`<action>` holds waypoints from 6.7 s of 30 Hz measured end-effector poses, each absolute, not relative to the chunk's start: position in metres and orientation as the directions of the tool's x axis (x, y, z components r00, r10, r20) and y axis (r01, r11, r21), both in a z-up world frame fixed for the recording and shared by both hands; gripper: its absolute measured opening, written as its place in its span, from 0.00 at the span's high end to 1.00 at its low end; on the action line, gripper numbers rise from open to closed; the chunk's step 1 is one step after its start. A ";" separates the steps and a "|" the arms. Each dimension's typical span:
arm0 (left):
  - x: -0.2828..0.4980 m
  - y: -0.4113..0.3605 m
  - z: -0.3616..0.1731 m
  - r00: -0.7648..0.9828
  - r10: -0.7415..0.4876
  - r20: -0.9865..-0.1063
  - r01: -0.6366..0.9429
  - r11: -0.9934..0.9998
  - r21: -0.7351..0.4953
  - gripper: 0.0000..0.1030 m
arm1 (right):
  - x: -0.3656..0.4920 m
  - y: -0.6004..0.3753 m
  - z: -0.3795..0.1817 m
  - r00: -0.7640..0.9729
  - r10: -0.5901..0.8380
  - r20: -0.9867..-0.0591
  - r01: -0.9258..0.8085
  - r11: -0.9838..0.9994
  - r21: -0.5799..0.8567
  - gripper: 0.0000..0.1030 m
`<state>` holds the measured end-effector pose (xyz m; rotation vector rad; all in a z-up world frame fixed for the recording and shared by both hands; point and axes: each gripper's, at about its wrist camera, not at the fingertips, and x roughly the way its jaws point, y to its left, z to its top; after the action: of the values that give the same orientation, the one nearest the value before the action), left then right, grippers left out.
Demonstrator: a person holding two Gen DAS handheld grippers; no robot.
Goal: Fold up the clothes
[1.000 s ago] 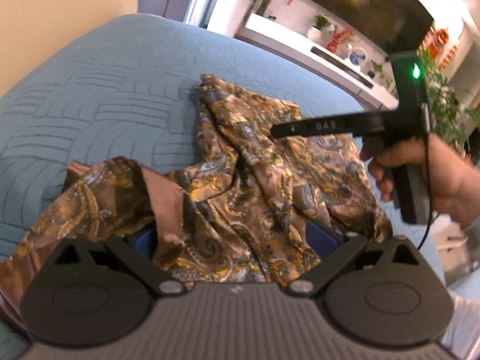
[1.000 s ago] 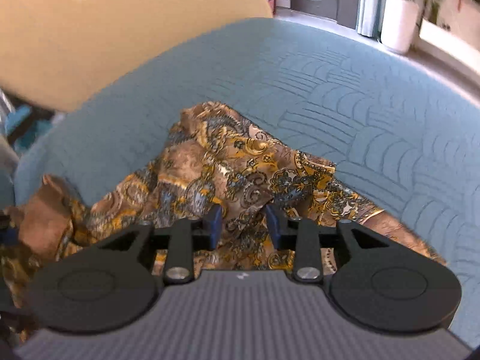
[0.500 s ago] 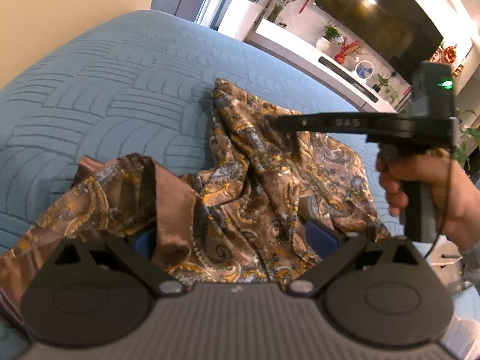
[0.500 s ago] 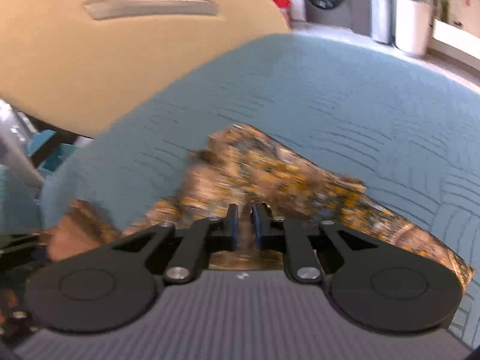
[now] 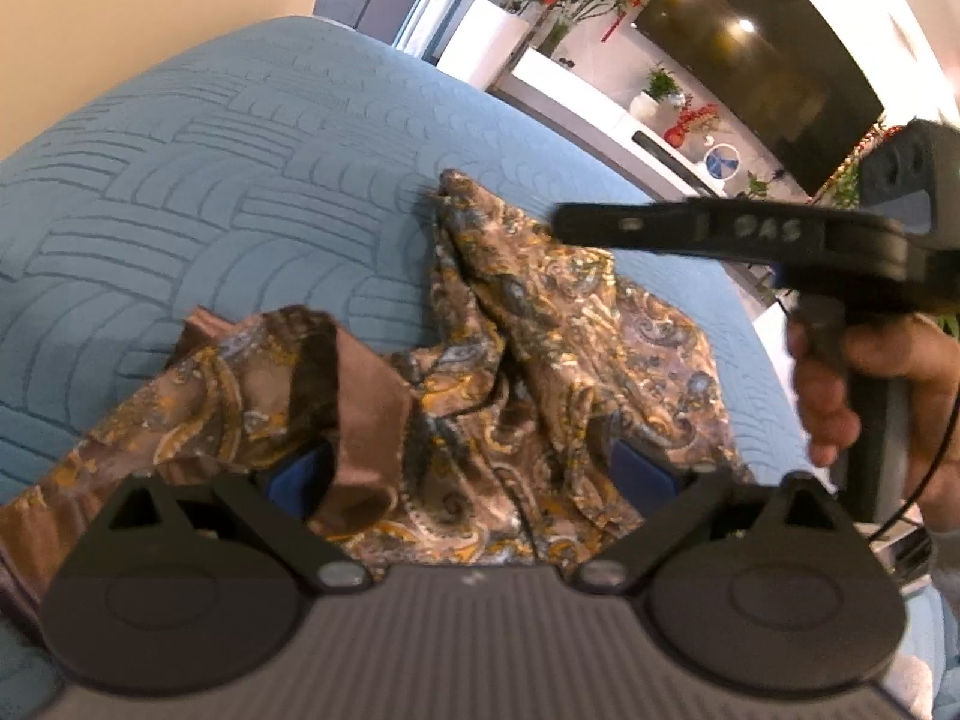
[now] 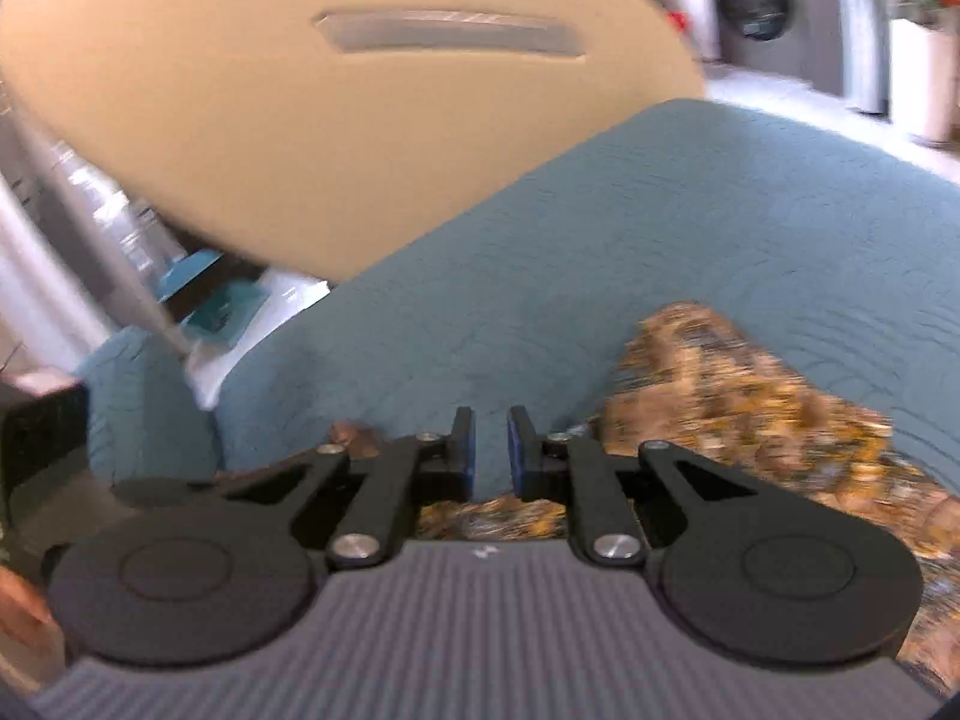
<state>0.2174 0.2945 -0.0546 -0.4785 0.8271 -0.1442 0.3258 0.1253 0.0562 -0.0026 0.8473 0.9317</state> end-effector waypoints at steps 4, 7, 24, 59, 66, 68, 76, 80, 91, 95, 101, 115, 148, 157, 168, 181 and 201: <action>0.219 0.292 -0.055 0.669 -0.310 -0.676 -0.052 0.887 -0.459 0.03 | 0.347 0.066 0.030 0.307 0.725 -0.617 -0.394 0.687 0.611 0.39; 0.220 0.287 -0.056 0.661 -0.300 -0.687 -0.048 0.897 -0.439 0.03 | 0.356 0.046 0.015 0.347 0.687 -0.639 -0.303 0.727 0.616 0.39; 0.225 0.287 -0.065 0.646 -0.287 -0.707 -0.061 0.904 -0.422 0.03 | 0.396 0.072 -0.028 0.297 0.678 -0.673 -0.429 0.724 0.540 0.44; 0.214 0.312 -0.062 0.713 -0.384 -0.587 -0.064 0.798 -0.600 0.02 | 0.353 0.121 0.032 0.110 0.907 -0.407 -0.550 0.396 0.735 0.14; 0.217 0.315 -0.063 0.710 -0.378 -0.594 -0.070 0.802 -0.593 0.02 | 0.357 0.076 0.037 0.098 0.915 -0.391 -0.537 0.380 0.754 0.14; 0.218 0.314 -0.063 0.706 -0.380 -0.598 -0.066 0.805 -0.589 0.02 | 0.352 0.083 0.036 0.065 0.911 -0.406 -0.547 0.373 0.750 0.13; 0.221 0.314 -0.065 0.703 -0.370 -0.607 -0.082 0.806 -0.586 0.02 | 0.344 0.103 0.057 -0.065 0.974 -0.218 -0.512 0.155 0.845 0.15; 0.222 0.310 -0.066 0.698 -0.369 -0.614 -0.075 0.815 -0.575 0.02 | 0.356 0.081 0.065 0.211 0.887 -0.410 -0.575 0.452 0.682 0.13; 0.223 0.305 -0.066 0.690 -0.350 -0.634 -0.084 0.831 -0.551 0.02 | 0.363 0.042 0.036 0.435 0.772 -0.464 -0.424 0.630 0.650 0.15; 0.224 0.299 -0.066 0.679 -0.342 -0.650 -0.080 0.845 -0.528 0.02 | 0.383 0.017 0.042 0.551 0.655 -0.517 -0.441 0.755 0.486 0.28; 0.225 0.300 -0.068 0.676 -0.335 -0.657 -0.086 0.848 -0.522 0.02 | 0.399 0.035 0.003 0.432 0.602 -0.671 -0.551 0.765 0.332 0.36; 0.225 0.299 -0.072 0.667 -0.322 -0.672 -0.096 0.857 -0.507 0.02 | 0.418 0.066 -0.024 0.440 0.599 -0.669 -0.666 0.718 0.205 0.86; 0.219 0.315 -0.071 0.713 -0.323 -0.622 -0.155 0.792 -0.590 0.02 | 0.323 0.098 0.016 0.188 0.878 -0.441 -0.647 0.449 0.617 0.33; 0.224 0.303 -0.074 0.682 -0.295 -0.669 -0.151 0.838 -0.524 0.02 | 0.294 0.028 -0.042 0.252 0.754 -0.606 -0.424 0.649 0.631 0.26; 0.224 0.283 -0.075 0.657 -0.229 -0.719 -0.151 0.894 -0.422 0.02 | 0.172 -0.102 0.077 0.435 0.799 -0.414 -0.561 0.601 0.569 0.26; 0.117 0.219 0.010 0.710 -0.137 -0.690 -0.045 0.970 -0.239 0.02 | 0.071 -0.178 0.003 0.397 0.715 -0.575 -0.478 0.696 0.536 0.25; 0.058 0.179 0.011 0.623 -0.023 -0.782 -0.014 0.999 -0.041 0.02 | -0.064 -0.125 -0.056 0.502 0.635 -0.588 -0.689 -0.118 -0.715 0.27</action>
<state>0.0576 0.1790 0.0109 -0.0446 0.8983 -0.0049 -0.0639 -0.1253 -0.0565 -1.2586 0.0547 1.1264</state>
